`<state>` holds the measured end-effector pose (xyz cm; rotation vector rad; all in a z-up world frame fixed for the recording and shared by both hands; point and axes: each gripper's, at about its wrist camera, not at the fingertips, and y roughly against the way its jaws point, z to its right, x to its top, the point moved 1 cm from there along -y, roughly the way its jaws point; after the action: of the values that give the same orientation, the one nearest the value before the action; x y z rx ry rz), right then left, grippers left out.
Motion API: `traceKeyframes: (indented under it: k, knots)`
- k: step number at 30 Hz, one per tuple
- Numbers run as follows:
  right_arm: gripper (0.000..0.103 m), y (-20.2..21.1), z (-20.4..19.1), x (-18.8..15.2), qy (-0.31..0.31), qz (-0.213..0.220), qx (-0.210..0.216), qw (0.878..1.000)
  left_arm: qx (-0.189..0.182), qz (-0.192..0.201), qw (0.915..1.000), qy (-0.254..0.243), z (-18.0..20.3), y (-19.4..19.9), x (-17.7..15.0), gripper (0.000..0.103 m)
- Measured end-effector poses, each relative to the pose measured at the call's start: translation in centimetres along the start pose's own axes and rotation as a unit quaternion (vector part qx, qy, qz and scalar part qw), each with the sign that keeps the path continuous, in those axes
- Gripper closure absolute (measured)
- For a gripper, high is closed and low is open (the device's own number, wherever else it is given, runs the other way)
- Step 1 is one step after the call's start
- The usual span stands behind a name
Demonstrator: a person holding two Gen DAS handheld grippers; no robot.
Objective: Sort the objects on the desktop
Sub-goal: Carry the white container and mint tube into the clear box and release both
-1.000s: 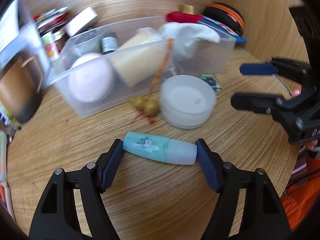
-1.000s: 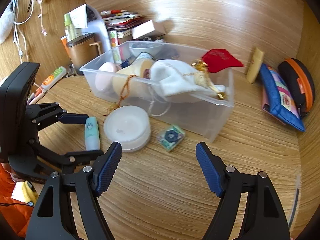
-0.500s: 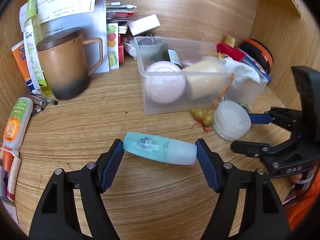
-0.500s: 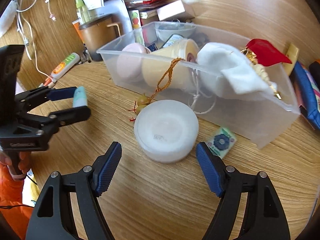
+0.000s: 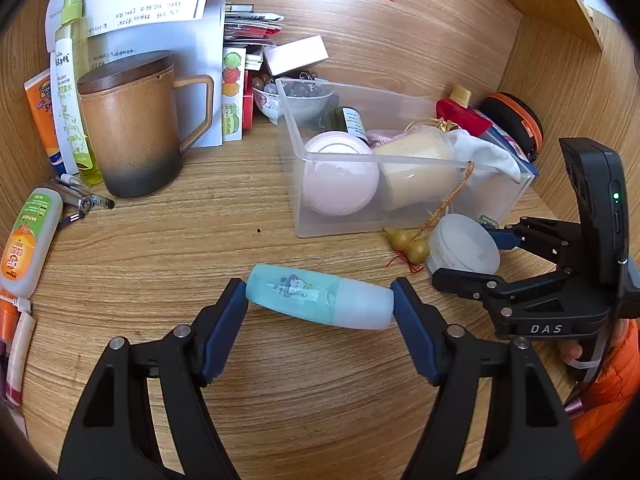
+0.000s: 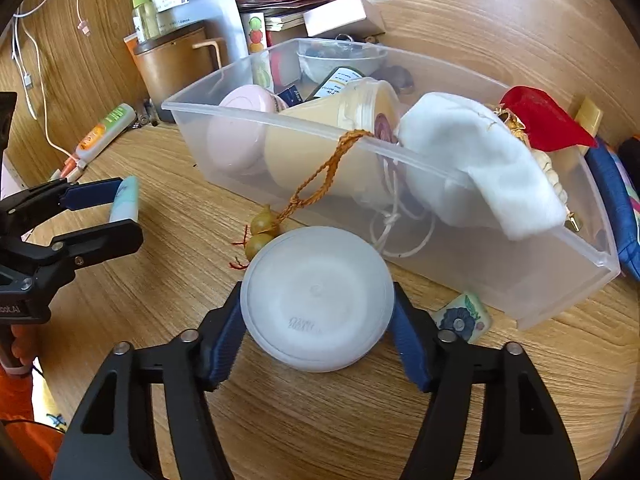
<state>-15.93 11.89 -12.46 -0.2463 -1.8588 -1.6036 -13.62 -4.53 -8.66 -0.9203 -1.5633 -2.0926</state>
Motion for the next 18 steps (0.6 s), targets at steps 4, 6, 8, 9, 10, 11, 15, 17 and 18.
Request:
traceKeyframes:
  k: [4,6,8,9,10,11,15,17,18]
  knots:
    - [0.041,0.2,0.0,-0.2,-0.004,0.0,0.006,1.0,0.0,0.002,1.0,0.002,0.0,0.1,0.1,0.03]
    - [0.041,0.6,0.0,-0.5,-0.005,0.003,0.01,1.0,0.001,0.004,1.0,0.004,0.1,0.1,0.2,0.03]
    - [0.041,1.2,0.0,-0.7,-0.004,0.008,0.01,1.0,0.001,0.007,1.0,0.005,0.3,0.3,0.4,0.03]
    - [0.041,1.6,0.0,-0.9,-0.003,0.012,0.01,1.0,0.0,0.008,1.0,0.005,0.4,0.3,0.5,0.03]
    - [0.041,1.9,0.0,-0.9,-0.003,0.015,0.01,1.0,0.0,0.01,0.9999,0.004,0.6,0.5,0.6,0.03]
    - [0.041,2.3,0.0,-1.0,-0.003,0.02,0.011,1.0,0.0,0.012,0.9999,0.003,0.7,0.6,0.7,0.03]
    - [0.041,4.4,0.1,-1.3,0.003,0.042,0.008,0.999,0.001,0.022,0.9997,-0.001,1.6,1.2,1.2,0.03]
    - [0.04,5.6,0.2,-1.2,0.008,0.055,0.006,0.998,0.0,0.029,0.9996,-0.003,2.0,1.5,1.5,0.03]
    - [0.041,6.1,0.2,-1.2,0.01,0.061,0.004,0.998,-0.001,0.033,0.9995,-0.003,2.2,1.7,1.7,0.03]
